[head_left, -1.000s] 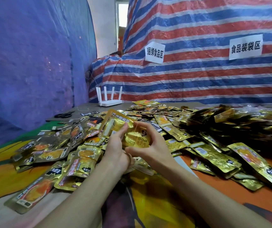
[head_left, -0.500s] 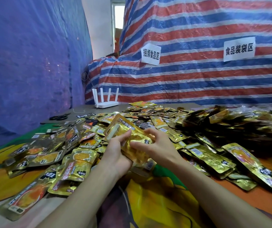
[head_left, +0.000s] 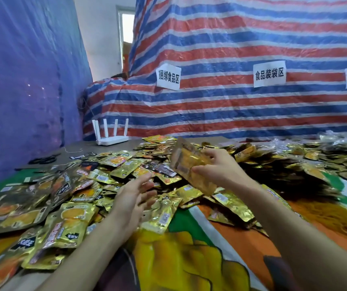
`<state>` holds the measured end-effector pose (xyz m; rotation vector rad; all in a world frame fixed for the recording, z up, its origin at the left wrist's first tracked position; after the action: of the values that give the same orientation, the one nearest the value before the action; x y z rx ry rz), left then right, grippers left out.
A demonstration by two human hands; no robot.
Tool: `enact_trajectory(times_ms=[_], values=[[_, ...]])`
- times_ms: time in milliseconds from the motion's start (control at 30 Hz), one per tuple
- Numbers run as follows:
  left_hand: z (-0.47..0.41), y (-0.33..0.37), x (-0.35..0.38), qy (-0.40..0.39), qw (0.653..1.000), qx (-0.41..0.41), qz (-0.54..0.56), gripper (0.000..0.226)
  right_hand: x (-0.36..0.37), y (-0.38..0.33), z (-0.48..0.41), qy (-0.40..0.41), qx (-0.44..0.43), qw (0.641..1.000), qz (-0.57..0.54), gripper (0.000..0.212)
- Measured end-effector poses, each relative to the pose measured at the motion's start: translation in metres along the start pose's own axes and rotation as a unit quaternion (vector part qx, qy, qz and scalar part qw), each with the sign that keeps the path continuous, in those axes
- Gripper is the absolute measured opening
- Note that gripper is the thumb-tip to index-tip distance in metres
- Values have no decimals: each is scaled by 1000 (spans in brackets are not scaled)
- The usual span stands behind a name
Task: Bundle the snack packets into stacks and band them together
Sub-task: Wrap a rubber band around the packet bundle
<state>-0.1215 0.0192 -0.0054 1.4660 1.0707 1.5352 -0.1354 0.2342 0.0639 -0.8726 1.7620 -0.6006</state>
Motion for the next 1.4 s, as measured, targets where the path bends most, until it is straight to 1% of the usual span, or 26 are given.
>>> enact_trajectory(times_ms=[33,67,133,200,233,300,367,433,533,600,633,700,733,800,867,933,967,1000,1033,1100,1133,1200,1267,1333,1400], values=[[-1,0,-2,5,1000,8,-3,54,-13,2,-1,41,-6,996,76,19],[-3,1,-3,10,1000,15,-13,45,-24,6,-1,87,-15,985,147,23],[-5,1,-6,35,998,37,-39,24,-33,14,2,162,-51,951,260,37],[-6,2,-9,66,992,73,-82,14,-32,22,10,191,-88,914,346,47],[-5,4,-10,80,986,93,-112,12,-27,29,16,186,-91,896,392,50],[-3,6,-11,102,965,148,-190,6,-14,47,28,138,-67,866,476,51],[0,6,-10,104,937,198,-268,5,1,63,39,75,-31,853,515,49],[1,4,-8,91,919,224,-312,6,9,71,44,46,-9,856,515,45],[1,0,-7,71,901,237,-355,9,5,62,39,62,1,878,476,42],[-2,-3,-6,67,889,245,-382,16,4,48,33,93,-21,884,457,46],[-4,-4,-6,71,883,243,-395,19,7,40,29,107,-42,894,434,49],[-11,-4,-4,85,862,224,-446,25,21,25,17,100,-86,914,385,56],[-17,-2,-2,85,839,207,-497,29,30,20,9,80,-100,921,368,59],[-30,3,2,67,770,173,-611,42,53,14,-10,25,-106,934,342,68],[-45,12,1,69,703,168,-687,49,77,13,-28,-23,-97,942,320,74],[-62,18,-5,82,655,170,-732,56,99,14,-45,-47,-85,951,293,73],[-72,19,-9,80,638,158,-749,62,109,15,-52,-54,-77,956,277,72],[-81,17,-14,73,629,139,-761,69,118,17,-58,-61,-68,960,263,72],[-89,16,-17,65,630,116,-765,76,126,19,-64,-66,-57,963,255,72],[-104,14,-23,55,649,78,-754,87,138,26,-73,-61,-40,961,265,72],[-112,14,-26,51,654,66,-751,87,141,29,-77,-48,-37,957,284,69],[-122,16,-31,32,643,55,-764,80,143,35,-80,-14,-44,946,320,57],[-125,17,-37,13,622,75,-779,71,143,36,-80,6,-59,943,327,45],[-123,20,-42,16,623,112,-774,61,144,34,-77,26,-74,949,305,35],[-117,25,-42,28,624,136,-769,53,142,29,-74,43,-85,956,278,29]])
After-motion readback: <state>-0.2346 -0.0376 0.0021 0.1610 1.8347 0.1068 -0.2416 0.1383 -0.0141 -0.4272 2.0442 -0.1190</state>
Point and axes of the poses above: each hand's wrist, its own z-axis away from the middle knuckle, its own x-axis out of the palm, y = z × x, the point moved 2 cm from there along -z, towards the middle knuckle, and after that the axes turned 2 degrees about -z, right-handed, at the moved point
